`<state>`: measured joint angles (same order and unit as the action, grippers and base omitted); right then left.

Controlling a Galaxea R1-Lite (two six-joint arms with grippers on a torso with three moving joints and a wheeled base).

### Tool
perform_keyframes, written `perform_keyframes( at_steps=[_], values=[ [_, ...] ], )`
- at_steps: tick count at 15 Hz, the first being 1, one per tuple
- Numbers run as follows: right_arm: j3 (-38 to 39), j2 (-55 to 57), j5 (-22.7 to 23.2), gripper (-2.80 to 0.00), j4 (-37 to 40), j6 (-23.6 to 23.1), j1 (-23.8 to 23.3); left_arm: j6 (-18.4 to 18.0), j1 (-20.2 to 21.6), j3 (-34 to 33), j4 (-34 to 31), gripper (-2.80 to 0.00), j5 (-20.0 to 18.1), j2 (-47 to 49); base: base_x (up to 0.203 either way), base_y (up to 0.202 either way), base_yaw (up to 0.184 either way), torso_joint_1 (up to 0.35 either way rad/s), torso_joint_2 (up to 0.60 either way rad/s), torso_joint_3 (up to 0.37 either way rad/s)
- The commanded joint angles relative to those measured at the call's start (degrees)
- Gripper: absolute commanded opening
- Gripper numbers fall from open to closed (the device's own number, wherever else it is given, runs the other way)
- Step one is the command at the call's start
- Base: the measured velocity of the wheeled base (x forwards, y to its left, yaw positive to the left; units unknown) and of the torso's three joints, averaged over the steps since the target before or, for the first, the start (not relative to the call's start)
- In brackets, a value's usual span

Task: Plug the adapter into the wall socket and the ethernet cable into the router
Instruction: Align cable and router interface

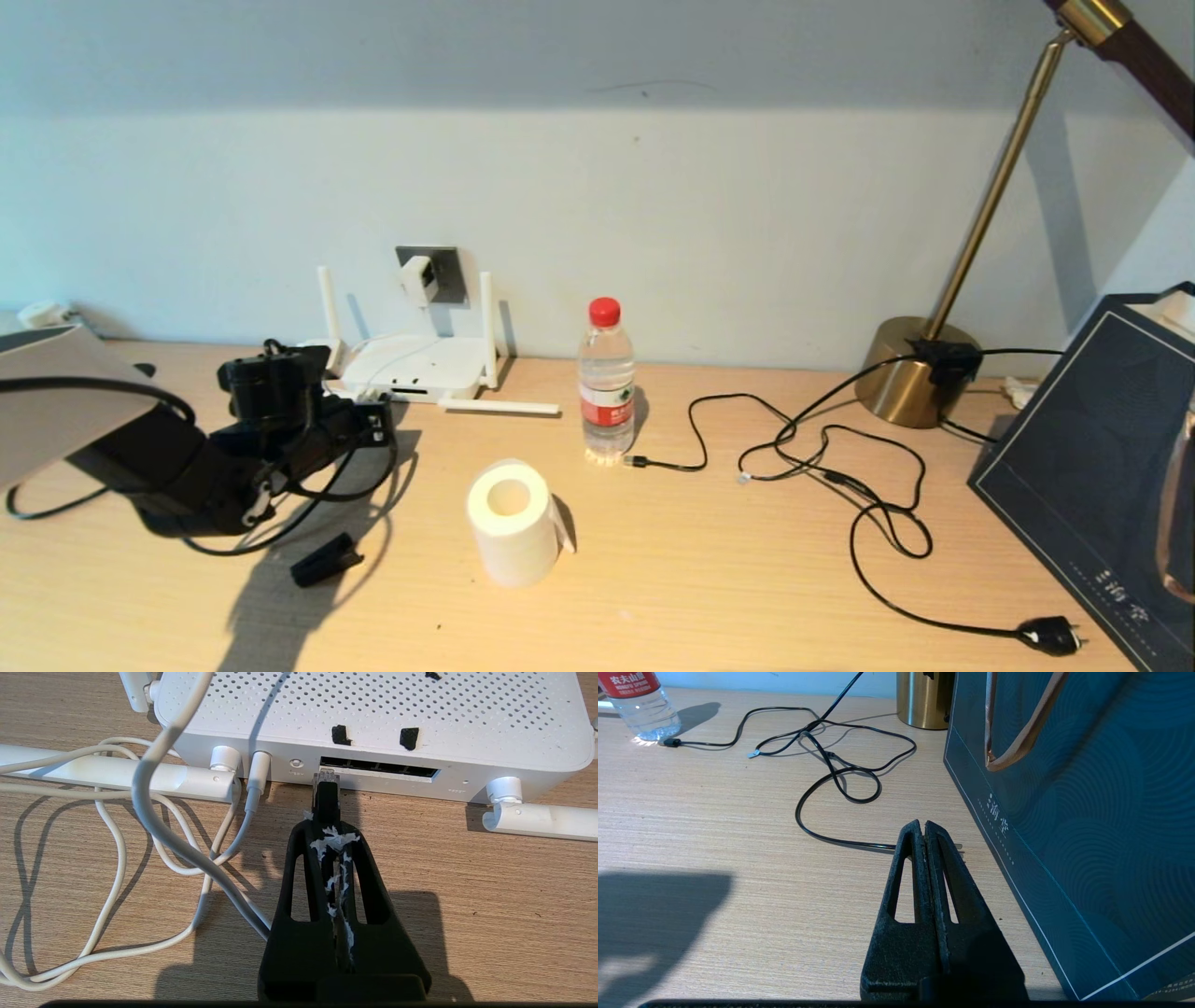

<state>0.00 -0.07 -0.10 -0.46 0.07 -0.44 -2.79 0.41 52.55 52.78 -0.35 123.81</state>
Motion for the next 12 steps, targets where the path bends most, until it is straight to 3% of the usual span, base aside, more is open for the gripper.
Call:
perform_keyframes(
  at_steps=[1, 12],
  values=[
    [0.0, 0.1, 0.0, -2.80, -0.1, 0.0, 0.0, -0.1, -0.1, 0.0, 0.3, -2.80, 0.0, 0.1, 0.000, 0.000, 0.000, 0.000, 0.00, 0.000],
    [0.0, 0.1, 0.0, -2.80, 0.0, 0.0, 0.0, -0.1, -1.3, 0.5, 0.4, -2.80, 0.2, 0.5, 0.000, 0.000, 0.000, 0.000, 0.00, 0.000]
  ],
)
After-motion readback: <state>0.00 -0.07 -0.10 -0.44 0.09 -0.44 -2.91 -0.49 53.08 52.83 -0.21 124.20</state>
